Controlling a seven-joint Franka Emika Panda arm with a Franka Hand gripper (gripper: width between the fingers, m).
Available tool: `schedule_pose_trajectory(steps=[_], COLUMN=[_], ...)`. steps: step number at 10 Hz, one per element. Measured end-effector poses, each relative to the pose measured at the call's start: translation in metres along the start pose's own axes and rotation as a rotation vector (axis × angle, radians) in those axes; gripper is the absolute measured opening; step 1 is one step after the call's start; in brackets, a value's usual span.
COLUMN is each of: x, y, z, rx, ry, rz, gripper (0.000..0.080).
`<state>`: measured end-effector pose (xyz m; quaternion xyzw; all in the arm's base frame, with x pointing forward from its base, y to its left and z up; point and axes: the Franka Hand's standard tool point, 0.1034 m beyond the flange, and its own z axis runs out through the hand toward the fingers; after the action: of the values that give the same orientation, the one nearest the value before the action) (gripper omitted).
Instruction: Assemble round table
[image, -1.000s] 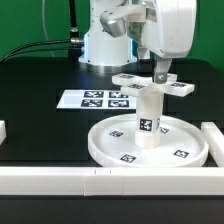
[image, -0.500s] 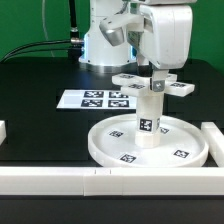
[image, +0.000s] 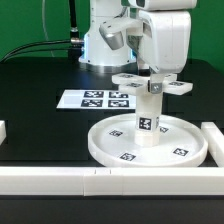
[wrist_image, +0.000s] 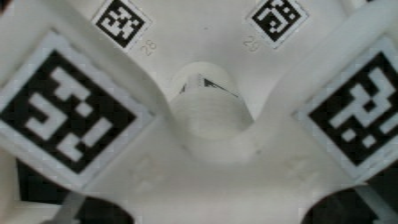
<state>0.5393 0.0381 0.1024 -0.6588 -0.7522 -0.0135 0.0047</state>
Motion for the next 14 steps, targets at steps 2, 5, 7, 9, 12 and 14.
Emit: schedule_pose_trajectory(steps=[2, 5, 7, 9, 12, 14], x=[-0.0002, -0.0002, 0.0022, 0.0003, 0.002, 0.0023], y=[0.0, -0.0002, -0.0003, -0.0008, -0.0019, -0.0018], z=[0.0, 0.0002, 0.0007, 0.0011, 0.0017, 0.0017], rx=[0.0, 0.001, 0.002, 0.002, 0.006, 0.005], ry=[0.0, 0.0, 0.001, 0.001, 0.001, 0.001], rz=[0.016, 0.143, 0.402, 0.679, 1.048, 1.175], gripper=[0.0443, 0.0443, 0.0443, 0.0445, 0.0445, 0.0445])
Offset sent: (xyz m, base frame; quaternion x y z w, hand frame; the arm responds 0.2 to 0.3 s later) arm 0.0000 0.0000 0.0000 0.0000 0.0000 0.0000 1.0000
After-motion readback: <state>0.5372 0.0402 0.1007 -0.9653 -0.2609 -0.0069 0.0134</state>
